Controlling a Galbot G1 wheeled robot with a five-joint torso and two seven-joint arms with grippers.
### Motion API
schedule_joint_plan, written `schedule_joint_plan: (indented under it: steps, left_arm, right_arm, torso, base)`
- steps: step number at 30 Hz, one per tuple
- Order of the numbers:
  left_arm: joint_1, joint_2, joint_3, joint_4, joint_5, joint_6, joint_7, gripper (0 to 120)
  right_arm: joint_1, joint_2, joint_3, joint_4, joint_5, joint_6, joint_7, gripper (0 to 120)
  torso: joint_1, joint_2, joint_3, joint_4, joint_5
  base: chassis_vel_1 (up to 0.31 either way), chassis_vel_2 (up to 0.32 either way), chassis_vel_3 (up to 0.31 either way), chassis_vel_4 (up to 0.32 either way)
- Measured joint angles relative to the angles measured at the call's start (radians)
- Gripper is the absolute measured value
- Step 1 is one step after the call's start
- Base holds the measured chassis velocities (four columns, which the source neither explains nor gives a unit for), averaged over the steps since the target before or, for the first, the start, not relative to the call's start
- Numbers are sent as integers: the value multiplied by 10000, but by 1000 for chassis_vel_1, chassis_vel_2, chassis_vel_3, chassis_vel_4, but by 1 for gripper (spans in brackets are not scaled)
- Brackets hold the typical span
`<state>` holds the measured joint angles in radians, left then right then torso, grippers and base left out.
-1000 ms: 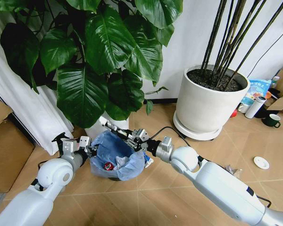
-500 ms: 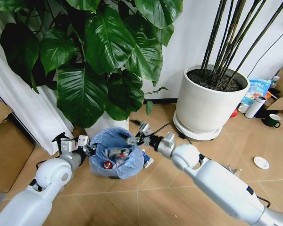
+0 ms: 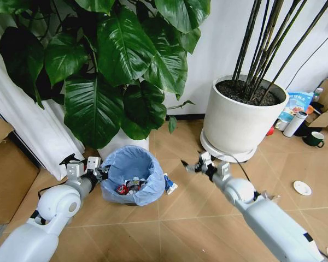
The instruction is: Pick up the trash bin and place the garbage on the floor into it.
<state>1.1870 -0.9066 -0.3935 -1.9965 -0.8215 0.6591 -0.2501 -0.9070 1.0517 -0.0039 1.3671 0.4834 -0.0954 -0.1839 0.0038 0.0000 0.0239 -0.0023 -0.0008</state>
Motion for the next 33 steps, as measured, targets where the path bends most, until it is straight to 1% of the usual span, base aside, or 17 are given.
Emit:
schedule_joint_plan:
  steps: [1,4,5,9,10,13,18,20,21,24,25,26,27,28,30,31,33]
  left_arm:
    - [0,0,0,0,0,0,0,0]
    - [76,-35,-49,-80,36,-29,-30,0]
    - [76,-35,-49,-80,36,-29,-30,0]
    - [128,-15,-76,-162,52,-67,-91,0]
    - [128,-15,-76,-162,52,-67,-91,0]
    - [121,46,-86,-235,6,-74,-154,0]
    - [142,89,-103,-326,-15,-97,-180,0]
    - [151,66,-103,-327,-6,-104,-185,0]
    - [151,66,-103,-327,-6,-104,-185,0]
    - [137,56,-98,-326,-3,-110,-186,0]
    - [137,56,-98,-326,-3,-110,-186,0]
    - [116,57,-97,-326,-5,-112,-186,0]
    - [109,64,-97,-326,-13,-112,-187,0]
    - [109,64,-97,-326,-13,-112,-187,0]
    - [109,72,-99,-326,-20,-112,-188,0]
    - [109,72,-99,-326,-20,-112,-188,0]
    - [111,59,-99,-326,-18,-111,-187,0]
  right_arm:
    - [0,0,0,0,0,0,0,100]
    - [252,876,-375,-1028,-168,137,-188,100]
    - [252,876,-375,-1028,-168,137,-188,100]
    - [726,2057,-643,-2416,-510,203,-193,100]
    - [726,2057,-643,-2416,-510,203,-193,100]
    - [1029,2498,-646,-3370,-1063,404,-225,100]
    - [1237,2774,-632,-4188,-1462,681,-433,99]
    - [1359,2990,-543,-4684,-1781,972,-614,93]
    - [1359,2990,-543,-4684,-1781,972,-614,93]
    - [1591,3262,-344,-5330,-2208,1229,-813,81]
    - [1591,3262,-344,-5330,-2208,1229,-813,81]
    - [1667,3343,-288,-5533,-2300,1265,-869,75]
    - [1730,3389,-246,-5672,-2350,1277,-939,71]
    - [1730,3389,-246,-5672,-2350,1277,-939,71]
    - [1795,3446,-163,-5896,-2426,1319,-1083,60]
    - [1795,3446,-163,-5896,-2426,1319,-1083,60]
    - [1800,3493,-107,-6006,-2444,1333,-1163,50]
  torso:
    - [0,0,0,0,0]
    - [0,0,0,0,2]
    - [0,0,0,0,2]
    - [0,0,0,4,0]
    - [0,0,0,4,0]
    - [0,0,1,3,-2]
    - [0,0,0,-1,-2]
    - [0,0,1,0,0]
    - [0,0,1,0,0]
    - [0,0,1,1,-1]
    - [0,0,1,1,-1]
    - [0,0,1,1,1]
    - [0,0,1,1,1]
    - [0,0,1,1,1]
    - [1,0,1,1,0]
    - [1,0,1,1,0]
    - [1,0,1,0,1]
  base:
    - [0,0,0,0]
    - [0,0,0,0]
    - [0,0,0,0]
    - [0,0,0,0]
    - [0,0,0,0]
    - [0,0,0,0]
    - [0,0,0,0]
    - [0,0,0,0]
    - [0,0,0,0]
    - [0,0,0,0]
    - [0,0,0,0]
    - [0,0,0,0]
    - [0,0,0,0]
    - [0,0,0,0]
    - [0,0,0,0]
    - [0,0,0,0]
    - [0,0,0,0]
